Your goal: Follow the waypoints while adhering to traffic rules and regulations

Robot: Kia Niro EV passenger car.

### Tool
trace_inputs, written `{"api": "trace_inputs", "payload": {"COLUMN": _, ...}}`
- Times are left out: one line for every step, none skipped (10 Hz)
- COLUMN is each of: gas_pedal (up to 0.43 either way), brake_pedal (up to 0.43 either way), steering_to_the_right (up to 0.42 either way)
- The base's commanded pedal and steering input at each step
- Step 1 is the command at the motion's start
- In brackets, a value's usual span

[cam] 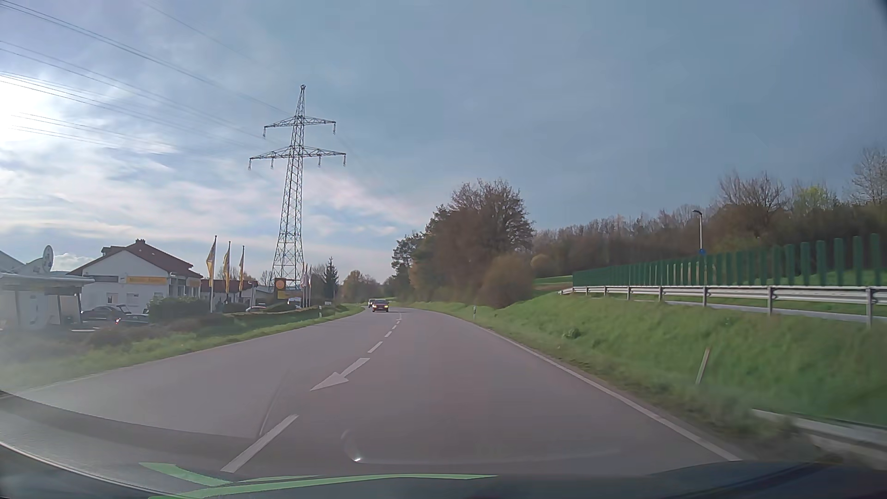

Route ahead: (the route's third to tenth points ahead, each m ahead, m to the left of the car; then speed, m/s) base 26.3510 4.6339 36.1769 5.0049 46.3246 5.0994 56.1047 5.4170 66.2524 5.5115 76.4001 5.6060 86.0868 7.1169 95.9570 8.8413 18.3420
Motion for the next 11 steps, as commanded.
{"api": "trace_inputs", "payload": {"gas_pedal": 0.138, "brake_pedal": 0.000, "steering_to_the_right": 0.000}}
{"api": "trace_inputs", "payload": {"gas_pedal": 0.138, "brake_pedal": 0.000, "steering_to_the_right": 0.000}}
{"api": "trace_inputs", "payload": {"gas_pedal": 0.138, "brake_pedal": 0.000, "steering_to_the_right": 0.000}}
{"api": "trace_inputs", "payload": {"gas_pedal": 0.138, "brake_pedal": 0.000, "steering_to_the_right": -0.001}}
{"api": "trace_inputs", "payload": {"gas_pedal": 0.138, "brake_pedal": 0.000, "steering_to_the_right": -0.001}}
{"api": "trace_inputs", "payload": {"gas_pedal": 0.138, "brake_pedal": 0.000, "steering_to_the_right": -0.002}}
{"api": "trace_inputs", "payload": {"gas_pedal": 0.138, "brake_pedal": 0.000, "steering_to_the_right": -0.003}}
{"api": "trace_inputs", "payload": {"gas_pedal": 0.138, "brake_pedal": 0.000, "steering_to_the_right": -0.003}}
{"api": "trace_inputs", "payload": {"gas_pedal": 0.138, "brake_pedal": 0.000, "steering_to_the_right": -0.004}}
{"api": "trace_inputs", "payload": {"gas_pedal": 0.138, "brake_pedal": 0.000, "steering_to_the_right": -0.005}}
{"api": "trace_inputs", "payload": {"gas_pedal": 0.138, "brake_pedal": 0.000, "steering_to_the_right": -0.005}}
